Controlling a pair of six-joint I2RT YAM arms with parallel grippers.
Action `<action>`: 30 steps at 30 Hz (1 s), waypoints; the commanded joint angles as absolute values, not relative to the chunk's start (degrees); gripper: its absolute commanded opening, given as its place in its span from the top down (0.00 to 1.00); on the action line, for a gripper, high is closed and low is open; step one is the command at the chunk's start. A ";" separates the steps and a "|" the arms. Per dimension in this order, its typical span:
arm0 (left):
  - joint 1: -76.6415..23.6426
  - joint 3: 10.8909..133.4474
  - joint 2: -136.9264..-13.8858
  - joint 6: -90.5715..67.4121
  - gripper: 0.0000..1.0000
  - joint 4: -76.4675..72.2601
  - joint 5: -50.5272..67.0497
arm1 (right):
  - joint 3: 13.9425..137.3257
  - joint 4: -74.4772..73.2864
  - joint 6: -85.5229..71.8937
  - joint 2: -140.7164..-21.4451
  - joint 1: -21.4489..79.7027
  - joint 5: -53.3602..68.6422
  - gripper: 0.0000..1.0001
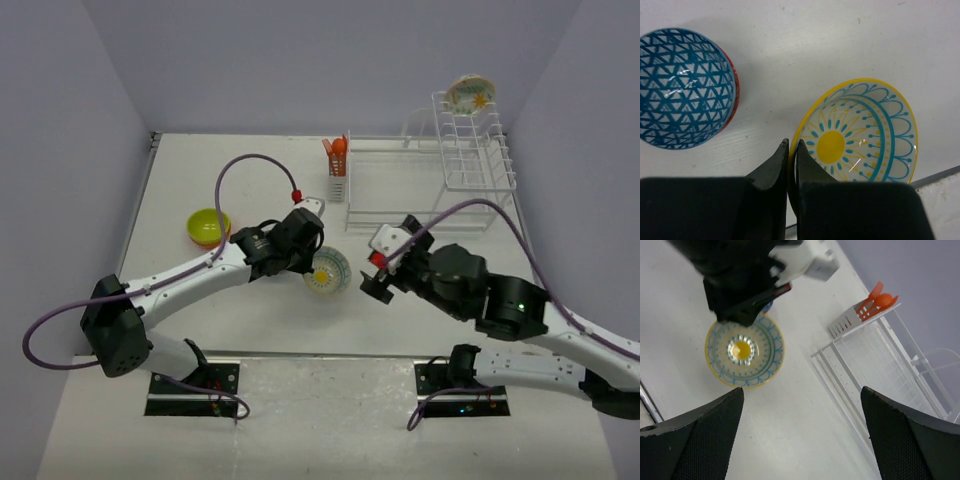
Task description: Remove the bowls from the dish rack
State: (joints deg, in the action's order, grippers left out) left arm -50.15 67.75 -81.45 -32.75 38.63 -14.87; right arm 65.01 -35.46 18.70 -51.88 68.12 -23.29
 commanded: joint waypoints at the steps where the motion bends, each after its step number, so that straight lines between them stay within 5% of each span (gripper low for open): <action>1: -51.50 60.59 -78.84 -38.84 1.00 24.98 -16.70 | 62.32 -27.52 9.15 -40.72 68.03 -25.31 0.01; 8: -52.47 51.77 -80.76 -42.19 1.00 8.89 -14.41 | 59.68 -21.72 1.15 -31.29 68.03 -22.33 0.01; 18: -52.56 51.41 -90.87 -43.15 1.00 1.85 -10.55 | 59.06 -20.39 -6.15 -34.19 67.50 -35.23 0.01; 24: -53.17 52.91 -95.09 -43.59 1.00 1.32 -8.26 | 58.45 -22.41 -13.35 -36.29 53.15 -26.22 0.01; 26: -53.52 53.09 -95.62 -43.86 0.94 1.32 -8.17 | 56.96 -22.33 -16.33 -37.61 47.31 -17.46 0.01; 30: -54.14 52.73 -93.53 -44.03 0.45 2.46 -10.01 | 55.55 -20.83 -18.89 -38.49 40.36 -13.27 0.01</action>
